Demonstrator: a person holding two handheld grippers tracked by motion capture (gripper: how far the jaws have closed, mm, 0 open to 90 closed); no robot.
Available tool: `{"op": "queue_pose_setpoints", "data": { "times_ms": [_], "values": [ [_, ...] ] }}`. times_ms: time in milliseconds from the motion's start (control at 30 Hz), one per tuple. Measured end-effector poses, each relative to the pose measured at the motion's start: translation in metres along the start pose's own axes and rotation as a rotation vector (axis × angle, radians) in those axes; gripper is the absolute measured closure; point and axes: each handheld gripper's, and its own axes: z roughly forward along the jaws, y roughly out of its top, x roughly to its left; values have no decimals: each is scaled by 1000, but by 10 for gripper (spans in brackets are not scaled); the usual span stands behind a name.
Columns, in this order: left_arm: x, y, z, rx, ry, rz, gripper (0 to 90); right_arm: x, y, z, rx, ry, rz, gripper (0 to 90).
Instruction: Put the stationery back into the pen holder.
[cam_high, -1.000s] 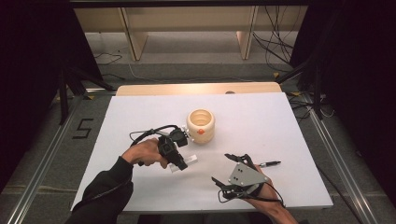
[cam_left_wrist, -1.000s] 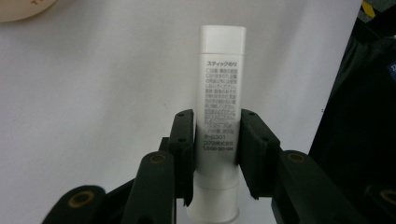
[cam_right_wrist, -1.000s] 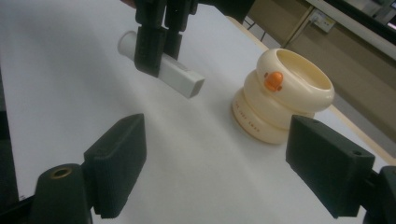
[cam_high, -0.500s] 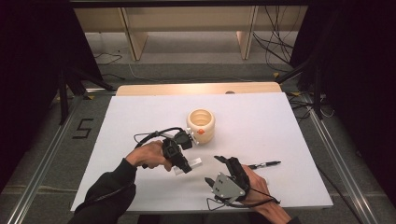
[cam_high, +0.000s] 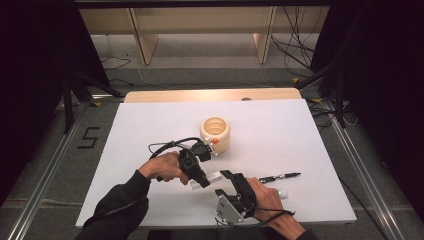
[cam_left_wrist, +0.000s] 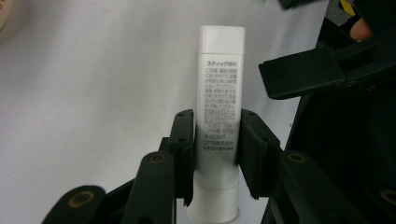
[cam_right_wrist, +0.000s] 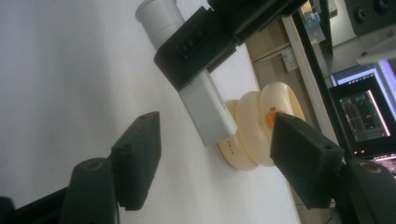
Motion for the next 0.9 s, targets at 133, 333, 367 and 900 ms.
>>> {"op": "queue_pose_setpoints", "data": {
  "times_ms": [133, 333, 367, 900],
  "values": [
    [-1, 1, 0, 2, -3, 0, 683, 3, 2, 3, 20, -23, -55, 392],
    [-3, 3, 0, 6, -8, -3, 683, 7, 3, 7, 42, -50, -111, 452],
    [-4, 4, 0, 7, -12, -4, 683, 8, 3, 8, 38, -49, -120, 462],
    [-7, 7, 4, 41, -30, -9, 683, 16, 6, 13, 48, -63, -205, 614]
  ]
}}
